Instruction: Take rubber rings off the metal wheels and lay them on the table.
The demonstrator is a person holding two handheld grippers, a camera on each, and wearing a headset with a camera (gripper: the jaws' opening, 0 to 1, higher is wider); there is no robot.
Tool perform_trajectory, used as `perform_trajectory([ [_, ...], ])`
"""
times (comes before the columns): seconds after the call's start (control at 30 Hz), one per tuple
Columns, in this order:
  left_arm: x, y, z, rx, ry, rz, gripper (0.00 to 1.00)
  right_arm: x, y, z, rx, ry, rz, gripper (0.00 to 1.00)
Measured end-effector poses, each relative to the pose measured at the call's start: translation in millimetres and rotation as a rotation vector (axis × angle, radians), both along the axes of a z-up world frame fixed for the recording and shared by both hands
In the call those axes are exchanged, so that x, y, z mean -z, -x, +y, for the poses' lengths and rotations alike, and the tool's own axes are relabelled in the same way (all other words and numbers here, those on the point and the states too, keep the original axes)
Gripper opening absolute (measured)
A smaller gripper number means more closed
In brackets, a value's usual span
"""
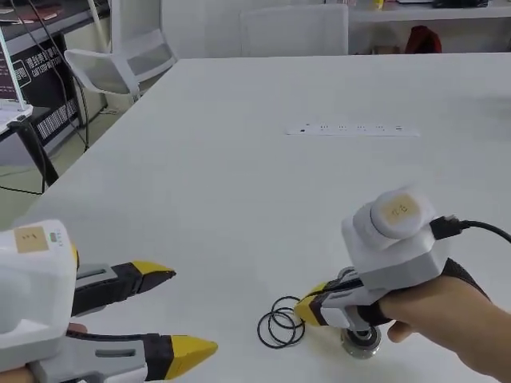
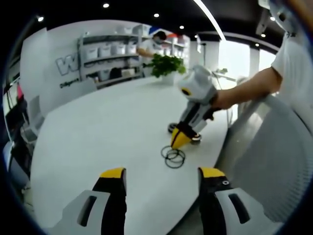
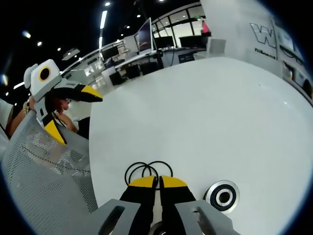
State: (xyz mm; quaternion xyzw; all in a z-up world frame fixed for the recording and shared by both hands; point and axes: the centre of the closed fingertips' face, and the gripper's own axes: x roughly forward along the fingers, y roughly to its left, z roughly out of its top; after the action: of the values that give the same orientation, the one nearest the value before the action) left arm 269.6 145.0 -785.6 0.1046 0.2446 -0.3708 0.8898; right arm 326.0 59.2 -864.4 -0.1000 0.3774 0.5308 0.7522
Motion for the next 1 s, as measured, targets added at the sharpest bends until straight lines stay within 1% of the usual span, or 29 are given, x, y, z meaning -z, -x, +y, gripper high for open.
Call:
perform_trajectory([
  [0.13, -0.1, 0.0, 0.3, 0.000, -0.006, -0.002, 0.60, -0.3, -0.5, -0.4, 0.000, 0.000, -0.002, 0.01],
  [0.23, -0.8, -0.4, 0.6, -0.002, -0.005, -0.006, 0.60, -4.7, -1.9, -0.6, 0.004, -0.011, -0.005, 0.01],
  [0.37, -0.5, -0.3, 0.5, -0.003, -0.007, -0.004, 0.60, -8.8, -0.5, -1.1, -0.006, -0.026, 0.007, 0.03],
  [0.5, -1.7, -0.5, 0.6, -0.002, -0.013, -0.008, 0.60, -15.1, -2.5, -2.6, -0.009, -0.030, -0.014, 0.04],
  [0.53, -4.3, -0.6, 0.3, -0.003, -0.007, -0.016, 0.60, -17.0, -3.2, -2.8, -0.008, -0.033, -0.018, 0.04],
  [0.57, -9.3, -0.9, -0.7, 0.000, 0.006, -0.033, 0.60, -19.8, -4.0, -3.2, -0.006, -0.039, -0.022, 0.04],
  [0.6, -11.9, -1.5, -0.9, -0.002, 0.016, -0.040, 0.60, -22.1, -4.5, -3.5, -0.004, -0.044, -0.025, 0.05],
  [0.63, -13.9, -3.3, -0.2, -0.010, 0.022, -0.041, 0.60, -25.3, -4.9, -3.7, -0.003, -0.053, -0.027, 0.05],
  [0.7, -14.9, -5.0, 0.7, -0.015, 0.017, -0.042, 0.61, -29.3, -6.8, -4.5, 0.001, -0.062, -0.037, 0.05],
  [0.73, -18.2, -6.1, 0.1, -0.017, 0.017, -0.042, 0.61, -30.3, -8.5, -5.2, 0.003, -0.062, -0.045, 0.05],
  [0.77, -23.7, -6.7, -2.2, -0.016, 0.032, -0.052, 0.62, -31.0, -10.2, -6.1, 0.006, -0.060, -0.052, 0.05],
  [0.8, -30.5, -7.6, -6.0, -0.011, 0.055, -0.068, 0.62, -31.4, -11.8, -7.2, 0.010, -0.058, -0.056, 0.05],
  [0.83, -40.8, -9.4, -10.3, -0.007, 0.087, -0.091, 0.62, -32.1, -13.9, -8.9, 0.013, -0.057, -0.062, 0.05],
  [0.87, -45.3, -10.1, -11.2, -0.005, 0.094, -0.099, 0.61, -33.2, -16.0, -10.9, 0.018, -0.057, -0.066, 0.05],
  [0.93, -53.2, -13.4, -13.1, 0.004, 0.084, -0.109, 0.61, -35.7, -18.9, -13.6, 0.026, -0.063, -0.072, 0.06],
  [0.97, -54.3, -14.2, -13.5, 0.006, 0.081, -0.111, 0.61, -37.1, -20.7, -14.7, 0.033, -0.068, -0.072, 0.06],
  [1.0, -57.2, -16.4, -14.6, 0.018, 0.064, -0.119, 0.62, -39.6, -23.2, -16.6, 0.043, -0.076, -0.074, 0.06],
])
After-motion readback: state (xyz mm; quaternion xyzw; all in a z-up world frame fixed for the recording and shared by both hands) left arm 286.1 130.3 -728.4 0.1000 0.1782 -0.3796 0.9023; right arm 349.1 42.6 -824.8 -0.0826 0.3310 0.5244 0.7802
